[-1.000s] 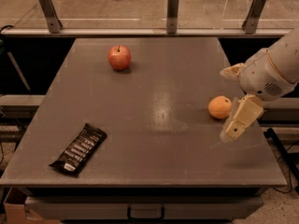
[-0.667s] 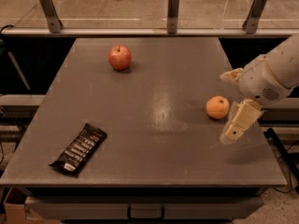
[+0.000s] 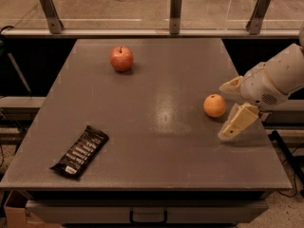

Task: Move orange near apple

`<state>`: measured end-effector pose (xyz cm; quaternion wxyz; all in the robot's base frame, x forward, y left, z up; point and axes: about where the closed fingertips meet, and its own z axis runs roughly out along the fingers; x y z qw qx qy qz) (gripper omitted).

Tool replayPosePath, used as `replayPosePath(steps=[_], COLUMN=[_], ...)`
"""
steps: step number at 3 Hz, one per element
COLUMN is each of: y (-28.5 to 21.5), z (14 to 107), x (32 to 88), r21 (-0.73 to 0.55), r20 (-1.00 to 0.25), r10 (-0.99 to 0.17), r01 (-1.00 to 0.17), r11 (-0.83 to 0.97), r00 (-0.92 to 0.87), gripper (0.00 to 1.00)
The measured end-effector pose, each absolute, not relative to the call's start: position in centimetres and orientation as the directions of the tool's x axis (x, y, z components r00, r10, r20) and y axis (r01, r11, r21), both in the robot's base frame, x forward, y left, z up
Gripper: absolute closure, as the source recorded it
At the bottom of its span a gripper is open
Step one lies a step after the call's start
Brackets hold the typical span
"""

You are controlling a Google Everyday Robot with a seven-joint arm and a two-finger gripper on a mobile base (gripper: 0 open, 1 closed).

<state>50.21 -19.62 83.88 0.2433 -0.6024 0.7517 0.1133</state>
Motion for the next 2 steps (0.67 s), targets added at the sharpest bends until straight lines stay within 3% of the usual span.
replayPosePath(steps=[2], y=[-18.33], z=[83.6], x=[51.36], r21=[-0.108], r20=[-0.54], r10=[-0.827], r01=[-0.961], r11=[0.253], r00=[-0.157], gripper=[0.64])
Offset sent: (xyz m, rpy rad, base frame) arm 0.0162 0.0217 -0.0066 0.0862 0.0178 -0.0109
